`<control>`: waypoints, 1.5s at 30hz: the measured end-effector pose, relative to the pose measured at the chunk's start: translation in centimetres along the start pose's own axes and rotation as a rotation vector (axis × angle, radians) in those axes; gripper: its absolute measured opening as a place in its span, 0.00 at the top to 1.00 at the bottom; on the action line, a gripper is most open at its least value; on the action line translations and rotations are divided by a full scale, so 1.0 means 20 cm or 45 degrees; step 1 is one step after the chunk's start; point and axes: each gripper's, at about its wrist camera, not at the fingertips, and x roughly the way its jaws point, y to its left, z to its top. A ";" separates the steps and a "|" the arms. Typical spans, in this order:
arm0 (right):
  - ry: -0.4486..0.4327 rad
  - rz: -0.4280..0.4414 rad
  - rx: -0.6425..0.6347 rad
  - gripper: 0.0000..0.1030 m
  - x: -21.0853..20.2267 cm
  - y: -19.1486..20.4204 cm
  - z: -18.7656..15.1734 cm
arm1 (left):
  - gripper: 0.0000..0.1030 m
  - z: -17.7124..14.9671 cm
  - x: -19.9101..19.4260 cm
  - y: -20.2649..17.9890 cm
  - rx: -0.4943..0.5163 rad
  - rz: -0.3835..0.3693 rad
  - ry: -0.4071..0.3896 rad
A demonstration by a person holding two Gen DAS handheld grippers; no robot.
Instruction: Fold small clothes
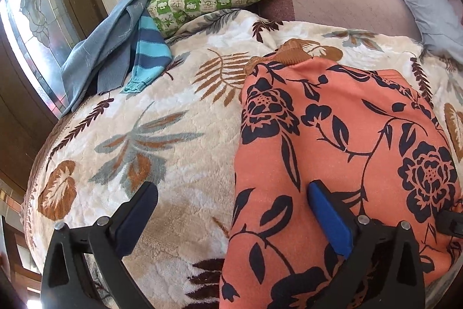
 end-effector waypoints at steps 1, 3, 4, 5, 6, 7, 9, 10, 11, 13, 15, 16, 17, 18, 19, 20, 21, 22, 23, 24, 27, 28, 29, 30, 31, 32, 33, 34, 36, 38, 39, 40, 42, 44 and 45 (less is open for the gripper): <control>-0.006 -0.013 -0.008 0.44 0.00 0.00 0.00 | 0.00 0.00 0.01 0.01 -0.015 -0.018 -0.001; -0.017 -0.034 -0.036 0.43 -0.01 0.01 -0.01 | 0.00 -0.01 0.02 0.01 -0.018 -0.040 -0.008; -0.021 -0.038 -0.041 0.43 -0.01 0.01 -0.01 | 0.00 -0.01 0.02 0.01 -0.013 -0.044 -0.013; -0.024 -0.038 -0.042 0.43 -0.01 0.01 -0.01 | 0.00 -0.02 0.02 0.01 -0.008 -0.047 -0.019; -0.026 -0.038 -0.043 0.43 -0.01 0.01 -0.02 | 0.00 -0.02 0.02 0.01 -0.007 -0.049 -0.022; -0.028 -0.039 -0.046 0.43 -0.01 0.01 -0.01 | 0.00 -0.02 0.02 0.01 -0.006 -0.052 -0.025; -0.031 -0.045 -0.051 0.43 -0.01 0.01 -0.02 | 0.00 -0.02 0.02 0.01 -0.007 -0.058 -0.026; -0.032 -0.048 -0.053 0.43 -0.01 0.01 -0.02 | 0.00 -0.02 0.03 0.01 -0.010 -0.064 -0.024; -0.033 -0.051 -0.056 0.43 -0.01 0.02 -0.01 | 0.00 -0.02 0.03 0.01 -0.014 -0.070 -0.021; -0.034 -0.058 -0.060 0.43 -0.01 0.02 -0.01 | 0.00 -0.02 0.04 0.02 -0.021 -0.083 -0.018; -0.036 -0.066 -0.066 0.42 0.00 0.03 -0.01 | 0.00 -0.02 0.04 0.02 -0.023 -0.092 -0.021; -0.037 -0.070 -0.070 0.42 0.00 0.03 -0.01 | 0.00 -0.02 0.04 0.02 -0.021 -0.094 -0.025; -0.038 -0.074 -0.074 0.42 0.00 0.04 -0.01 | 0.00 -0.02 0.04 0.02 -0.018 -0.096 -0.031; -0.039 -0.078 -0.077 0.42 0.00 0.04 0.00 | 0.00 -0.03 0.04 0.02 -0.015 -0.099 -0.036; -0.039 -0.081 -0.079 0.42 0.00 0.04 0.00 | 0.00 -0.03 0.04 0.02 -0.014 -0.102 -0.039; -0.041 -0.083 -0.080 0.42 0.00 0.05 0.00 | 0.00 -0.03 0.04 0.02 -0.016 -0.106 -0.041; -0.040 -0.082 -0.081 0.42 0.00 0.04 0.00 | 0.00 -0.03 0.04 0.02 -0.022 -0.111 -0.039; -0.042 -0.085 -0.082 0.42 0.00 0.04 0.00 | 0.00 -0.03 0.05 0.03 -0.031 -0.118 -0.036; -0.043 -0.087 -0.083 0.42 0.00 0.04 0.00 | 0.00 -0.03 0.05 0.03 -0.041 -0.124 -0.031; -0.046 -0.088 -0.084 0.41 0.00 0.04 0.00 | 0.00 -0.04 0.05 0.04 -0.050 -0.130 -0.028; -0.050 -0.089 -0.087 0.41 0.00 0.04 0.00 | 0.00 -0.04 0.06 0.04 -0.073 -0.140 -0.020; -0.053 -0.091 -0.088 0.41 0.00 0.04 0.00 | 0.00 -0.04 0.06 0.04 -0.077 -0.142 -0.024; -0.057 -0.094 -0.091 0.41 0.00 0.04 0.00 | 0.00 -0.04 0.06 0.04 -0.079 -0.144 -0.027; -0.060 -0.097 -0.094 0.41 0.00 0.04 0.00 | 0.00 -0.05 0.06 0.04 -0.081 -0.147 -0.031; -0.063 -0.100 -0.095 0.41 0.00 0.04 0.00 | 0.00 -0.05 0.06 0.05 -0.085 -0.150 -0.033; -0.067 -0.103 -0.097 0.41 0.00 0.04 -0.01 | 0.00 -0.05 0.06 0.05 -0.091 -0.154 -0.032; -0.072 -0.106 -0.099 0.41 0.00 0.04 -0.01 | 0.00 -0.06 0.06 0.05 -0.102 -0.160 -0.026; -0.076 -0.110 -0.101 0.41 -0.01 0.05 -0.01 | 0.00 -0.06 0.06 0.06 -0.118 -0.168 -0.017; -0.087 -0.116 -0.104 0.41 -0.01 0.05 -0.01 | 0.00 -0.06 0.06 0.07 -0.154 -0.186 0.008; -0.099 -0.121 -0.105 0.41 -0.01 0.05 -0.02 | 0.00 -0.06 0.07 0.08 -0.194 -0.202 0.039; -0.104 -0.123 -0.106 0.41 -0.01 0.05 -0.02 | 0.00 -0.07 0.07 0.09 -0.208 -0.207 0.049; -0.108 -0.126 -0.106 0.41 -0.01 0.05 -0.03 | 0.00 -0.07 0.07 0.09 -0.215 -0.210 0.055; -0.115 -0.134 -0.101 0.41 -0.02 0.05 -0.03 | 0.00 -0.07 0.06 0.08 -0.218 -0.205 0.061; -0.125 -0.146 -0.095 0.41 -0.02 0.05 -0.04 | 0.00 -0.06 0.06 0.08 -0.212 -0.192 0.061; -0.130 -0.155 -0.096 0.40 -0.02 0.06 -0.04 | 0.00 -0.06 0.05 0.07 -0.206 -0.185 0.061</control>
